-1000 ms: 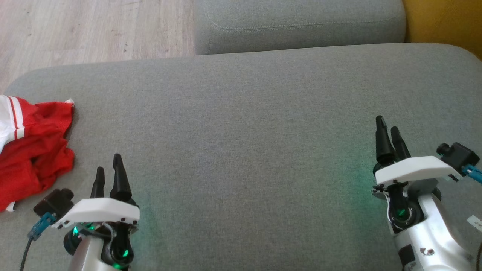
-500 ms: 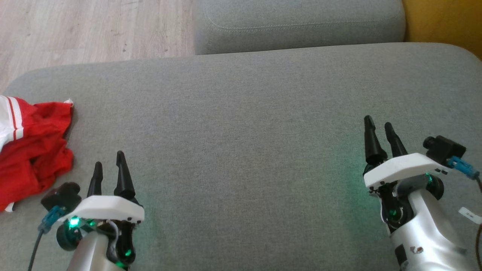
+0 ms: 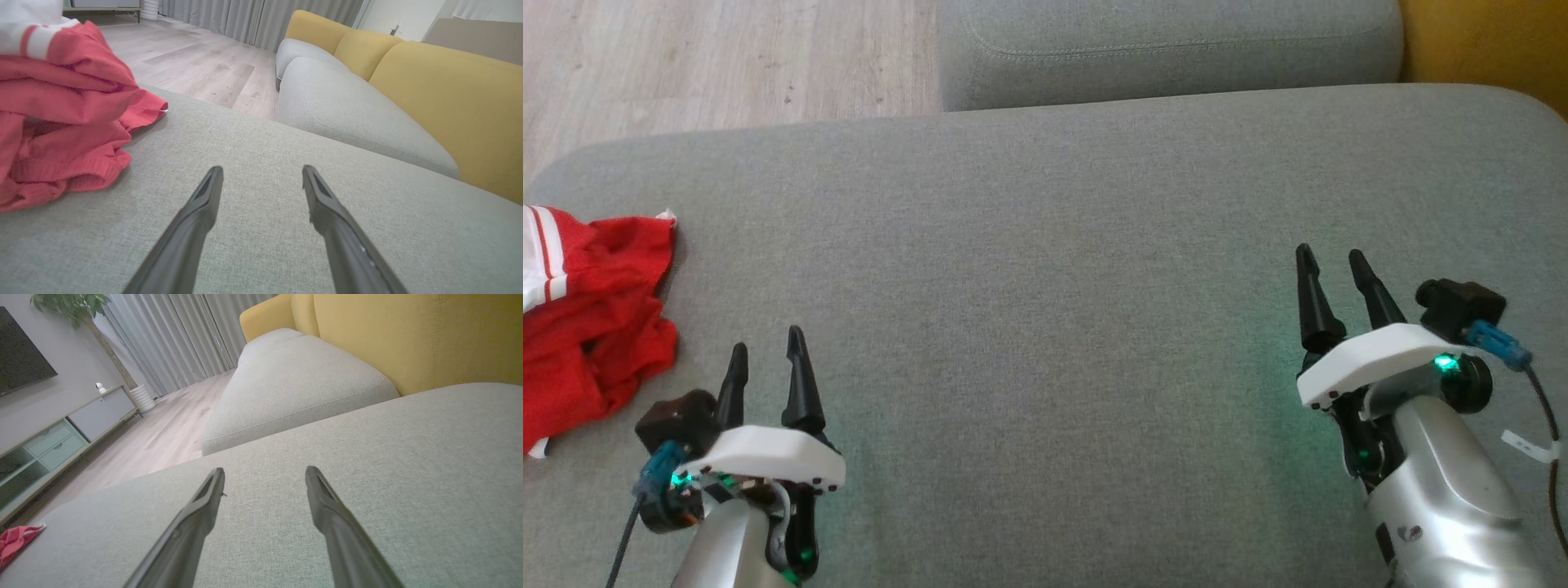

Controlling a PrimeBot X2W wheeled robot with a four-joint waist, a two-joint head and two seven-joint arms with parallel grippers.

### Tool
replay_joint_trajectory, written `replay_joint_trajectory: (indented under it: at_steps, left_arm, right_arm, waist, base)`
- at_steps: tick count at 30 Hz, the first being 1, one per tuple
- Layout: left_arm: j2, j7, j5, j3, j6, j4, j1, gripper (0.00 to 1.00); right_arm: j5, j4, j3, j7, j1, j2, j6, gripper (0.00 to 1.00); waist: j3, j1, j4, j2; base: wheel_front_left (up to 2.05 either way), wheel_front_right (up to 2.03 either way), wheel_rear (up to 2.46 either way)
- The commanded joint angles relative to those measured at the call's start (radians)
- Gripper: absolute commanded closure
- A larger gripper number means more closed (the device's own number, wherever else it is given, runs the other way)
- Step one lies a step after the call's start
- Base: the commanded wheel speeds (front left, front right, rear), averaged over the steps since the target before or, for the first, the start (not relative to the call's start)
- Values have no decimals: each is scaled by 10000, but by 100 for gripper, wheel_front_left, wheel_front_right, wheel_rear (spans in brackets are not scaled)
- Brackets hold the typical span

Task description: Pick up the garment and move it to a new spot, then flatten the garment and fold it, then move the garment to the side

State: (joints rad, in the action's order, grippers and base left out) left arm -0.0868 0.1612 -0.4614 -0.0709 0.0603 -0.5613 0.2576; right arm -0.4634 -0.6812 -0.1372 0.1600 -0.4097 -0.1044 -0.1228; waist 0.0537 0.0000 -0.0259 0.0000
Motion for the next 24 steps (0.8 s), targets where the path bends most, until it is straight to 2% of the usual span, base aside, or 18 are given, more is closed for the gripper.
replay_joint_trajectory:
  at_steps: [1, 14, 24]
  left_arm:
    - [-225, 151, 285, 161, -87, 234, 597, 0]
    - [-160, 567, 1994, 229, -280, -11, 735, 0]
    - [-137, 865, 3086, 529, -449, -154, 813, 0]
  right_arm:
    - [271, 200, -231, 170, -581, -70, -60, 0]
    - [2134, -350, -375, 582, -1007, -105, -69, 0]
    - [3360, -532, 36, 877, -1180, 31, -76, 0]
  waist:
    - [10, 0, 0, 0]
    - [97, 0, -4, 0]
    - [150, 0, -42, 0]
  base:
    - [0, 0, 0]
    - [0, 0, 0]
    - [0, 0, 0]
